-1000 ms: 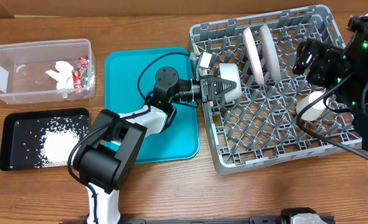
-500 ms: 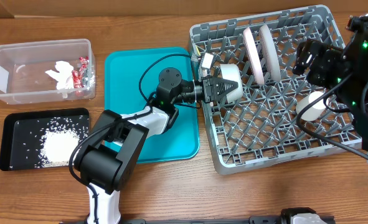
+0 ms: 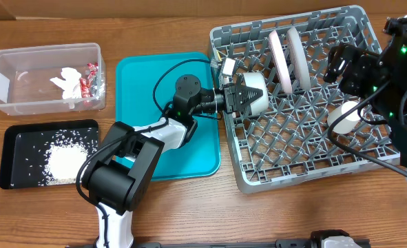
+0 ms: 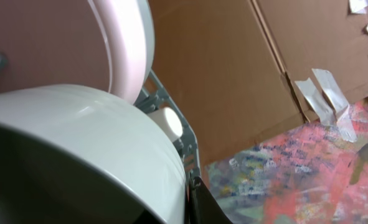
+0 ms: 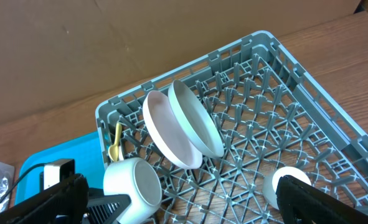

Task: Sort waste into correct bins and load items into the dishwasher rack
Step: 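Lower the bowl into the rack's front left and release it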

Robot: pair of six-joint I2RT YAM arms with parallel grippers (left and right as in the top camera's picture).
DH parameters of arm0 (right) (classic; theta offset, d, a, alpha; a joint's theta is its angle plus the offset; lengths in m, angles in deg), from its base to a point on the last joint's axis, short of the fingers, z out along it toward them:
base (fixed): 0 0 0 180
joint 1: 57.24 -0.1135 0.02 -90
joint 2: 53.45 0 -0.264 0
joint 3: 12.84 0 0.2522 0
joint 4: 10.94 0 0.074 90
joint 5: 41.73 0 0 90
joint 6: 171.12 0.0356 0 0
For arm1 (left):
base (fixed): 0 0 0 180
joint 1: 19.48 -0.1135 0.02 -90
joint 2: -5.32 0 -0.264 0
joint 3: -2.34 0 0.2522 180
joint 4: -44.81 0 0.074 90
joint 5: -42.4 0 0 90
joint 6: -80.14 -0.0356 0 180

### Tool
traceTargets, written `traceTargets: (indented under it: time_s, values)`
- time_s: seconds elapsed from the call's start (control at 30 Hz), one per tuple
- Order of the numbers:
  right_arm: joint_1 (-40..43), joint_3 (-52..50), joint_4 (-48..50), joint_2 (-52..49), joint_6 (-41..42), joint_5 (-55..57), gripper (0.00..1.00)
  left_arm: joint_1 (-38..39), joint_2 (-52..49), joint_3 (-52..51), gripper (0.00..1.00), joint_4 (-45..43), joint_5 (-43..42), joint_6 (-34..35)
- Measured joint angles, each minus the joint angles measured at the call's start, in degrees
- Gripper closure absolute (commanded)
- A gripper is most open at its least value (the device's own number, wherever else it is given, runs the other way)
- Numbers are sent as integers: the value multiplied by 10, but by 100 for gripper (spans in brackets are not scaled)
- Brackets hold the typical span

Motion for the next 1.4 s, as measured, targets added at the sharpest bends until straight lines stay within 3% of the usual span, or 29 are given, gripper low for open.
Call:
traceTargets:
  time_s: [0.23,0.37,1.27,1.4]
  values:
    - [0,0,0,0,0,0,0,0,0,0,88,22,-9,0]
    - [0,0,0,0,0,0,0,-2,0,0,80,23,-17,0]
    - [0,0,0,0,0,0,0,-54,0,0,78,23,-82,-11]
    - [0,0,0,0,0,0,0,-58,0,0,76,57,-86,-25]
